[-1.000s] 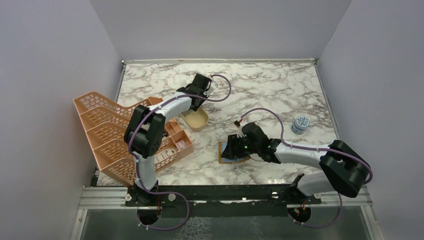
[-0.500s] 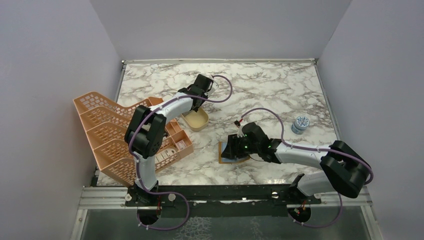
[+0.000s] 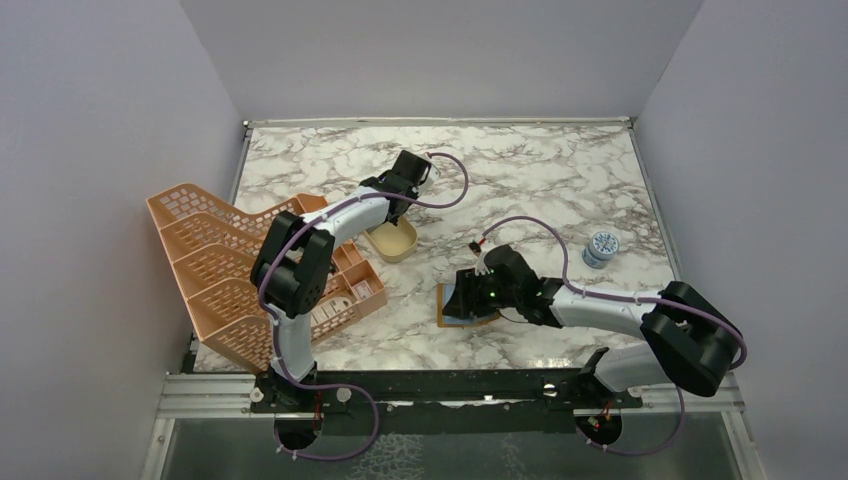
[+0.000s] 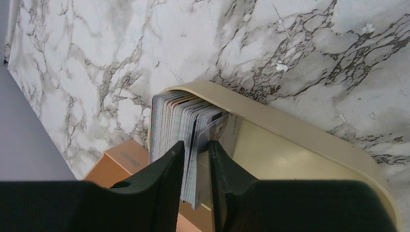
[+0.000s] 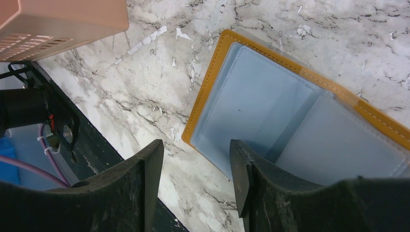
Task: Put the credit cards into the card holder
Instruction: Pick up the credit card from the storage box.
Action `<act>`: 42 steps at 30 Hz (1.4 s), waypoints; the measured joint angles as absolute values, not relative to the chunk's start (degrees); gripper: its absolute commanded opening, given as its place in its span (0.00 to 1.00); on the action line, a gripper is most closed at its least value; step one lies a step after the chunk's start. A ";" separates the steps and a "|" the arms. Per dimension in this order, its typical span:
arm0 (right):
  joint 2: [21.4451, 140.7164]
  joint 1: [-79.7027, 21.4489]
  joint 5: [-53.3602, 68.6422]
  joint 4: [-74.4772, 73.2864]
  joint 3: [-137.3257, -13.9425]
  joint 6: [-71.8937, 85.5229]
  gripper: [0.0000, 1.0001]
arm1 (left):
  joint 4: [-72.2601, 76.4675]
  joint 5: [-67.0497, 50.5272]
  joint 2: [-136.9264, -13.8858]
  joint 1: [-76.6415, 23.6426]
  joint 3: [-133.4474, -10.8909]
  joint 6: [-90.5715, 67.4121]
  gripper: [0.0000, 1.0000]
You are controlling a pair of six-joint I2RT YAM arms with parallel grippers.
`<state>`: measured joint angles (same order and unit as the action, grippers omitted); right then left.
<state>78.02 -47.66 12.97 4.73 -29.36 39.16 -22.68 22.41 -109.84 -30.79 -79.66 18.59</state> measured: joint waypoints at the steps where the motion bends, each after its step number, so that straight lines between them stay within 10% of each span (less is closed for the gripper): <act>1: 78.00 -47.66 12.97 4.75 -29.34 39.16 0.53 | -22.70 22.57 -109.84 -30.79 -79.66 18.63 0.27; 42: 76.01 -47.66 12.97 4.73 -28.84 39.44 0.53 | -31.29 23.57 -109.84 -32.36 -84.31 15.68 0.00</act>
<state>76.01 -47.66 12.97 4.73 -28.84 39.44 -31.29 23.57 -109.84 -32.36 -84.31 15.68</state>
